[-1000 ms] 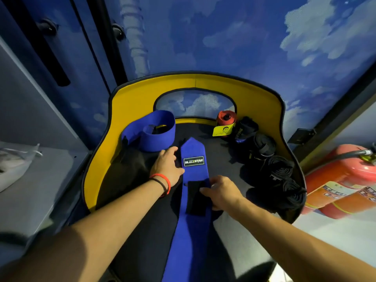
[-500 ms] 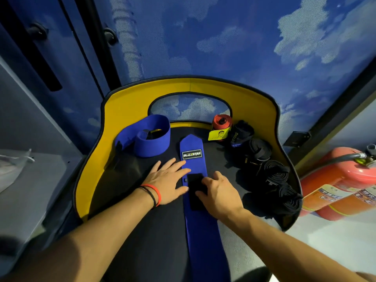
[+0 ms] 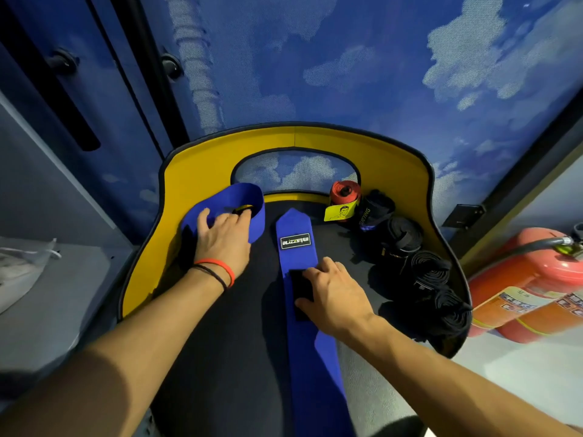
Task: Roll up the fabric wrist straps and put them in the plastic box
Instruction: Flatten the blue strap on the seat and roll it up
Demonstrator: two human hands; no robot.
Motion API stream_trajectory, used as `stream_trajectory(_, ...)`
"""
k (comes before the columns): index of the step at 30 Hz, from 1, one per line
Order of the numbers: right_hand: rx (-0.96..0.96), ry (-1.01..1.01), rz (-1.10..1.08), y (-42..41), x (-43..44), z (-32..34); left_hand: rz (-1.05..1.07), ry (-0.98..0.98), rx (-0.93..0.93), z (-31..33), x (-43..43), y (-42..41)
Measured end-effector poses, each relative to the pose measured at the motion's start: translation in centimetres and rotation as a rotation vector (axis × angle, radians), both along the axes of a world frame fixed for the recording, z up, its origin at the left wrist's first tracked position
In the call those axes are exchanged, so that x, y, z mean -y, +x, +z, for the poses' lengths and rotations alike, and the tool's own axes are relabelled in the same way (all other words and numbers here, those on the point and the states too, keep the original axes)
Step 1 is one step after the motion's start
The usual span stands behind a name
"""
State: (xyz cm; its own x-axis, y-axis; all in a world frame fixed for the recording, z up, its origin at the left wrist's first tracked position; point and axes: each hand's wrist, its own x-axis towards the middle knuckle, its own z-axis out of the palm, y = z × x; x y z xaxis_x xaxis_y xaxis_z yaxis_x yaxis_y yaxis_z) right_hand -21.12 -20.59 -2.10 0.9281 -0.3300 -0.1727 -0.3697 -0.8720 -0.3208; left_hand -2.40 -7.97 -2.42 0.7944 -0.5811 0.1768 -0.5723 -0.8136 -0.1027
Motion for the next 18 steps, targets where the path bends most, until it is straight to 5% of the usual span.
stream_trajectory(3,0.025,0.035,0.004,0.1,-0.1,0.4,0.023,0.01,-0.071,0.7,-1.2,0.7)
stream_trajectory(10,0.088,0.28,-0.081,1.6,-1.2,1.4,0.108,-0.366,-0.597,3.7,-4.8,-0.4)
stream_trajectory(14,0.022,0.756,-0.285,1.8,-2.5,1.2,0.31,-0.674,-1.182,4.6,-7.3,-2.0)
stream_trajectory(18,-0.039,1.16,-0.321,1.1,-4.7,0.6,0.374,-0.881,-1.46,4.7,-8.1,-3.9)
